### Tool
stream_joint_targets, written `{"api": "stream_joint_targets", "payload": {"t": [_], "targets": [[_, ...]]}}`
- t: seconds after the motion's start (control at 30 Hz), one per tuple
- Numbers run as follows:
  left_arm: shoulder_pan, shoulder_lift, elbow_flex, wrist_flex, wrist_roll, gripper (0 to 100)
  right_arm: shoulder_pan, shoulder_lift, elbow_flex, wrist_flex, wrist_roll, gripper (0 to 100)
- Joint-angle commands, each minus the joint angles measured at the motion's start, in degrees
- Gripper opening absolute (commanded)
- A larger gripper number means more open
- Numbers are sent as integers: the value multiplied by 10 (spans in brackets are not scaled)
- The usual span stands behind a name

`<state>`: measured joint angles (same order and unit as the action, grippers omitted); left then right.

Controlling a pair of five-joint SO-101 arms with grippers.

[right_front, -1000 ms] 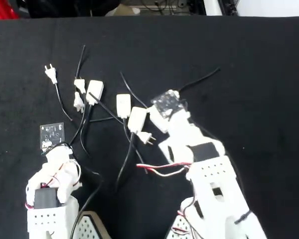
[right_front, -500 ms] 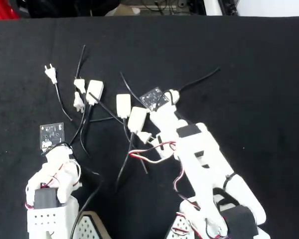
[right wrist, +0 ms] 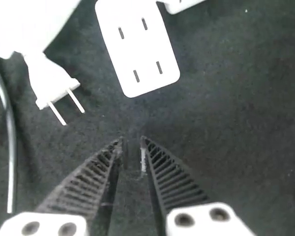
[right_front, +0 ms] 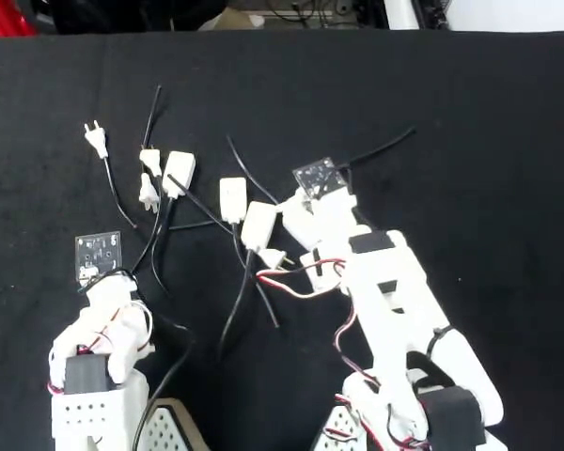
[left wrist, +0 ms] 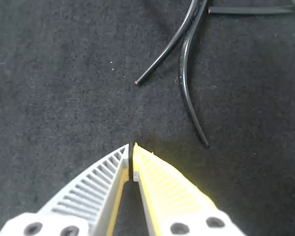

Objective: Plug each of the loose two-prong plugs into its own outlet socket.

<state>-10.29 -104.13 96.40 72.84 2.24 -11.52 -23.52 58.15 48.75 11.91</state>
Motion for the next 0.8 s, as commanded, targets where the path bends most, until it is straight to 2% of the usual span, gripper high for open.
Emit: {"api": "stream_joint_targets", "payload": {"t": [0.0, 0.43, 0.7, 0.77], "targets": [[-3, -3, 10, 3, -4, 30, 9, 0, -3, -4, -4, 57], [2, -3, 10, 1, -3, 30, 11, 0, 8, -4, -1, 57], [144, -3, 10, 1, -5, 30, 26, -1, 4, -4, -1, 57], [158, -3, 7, -3, -6, 30, 26, -1, 2, 4, 0, 57]]}}
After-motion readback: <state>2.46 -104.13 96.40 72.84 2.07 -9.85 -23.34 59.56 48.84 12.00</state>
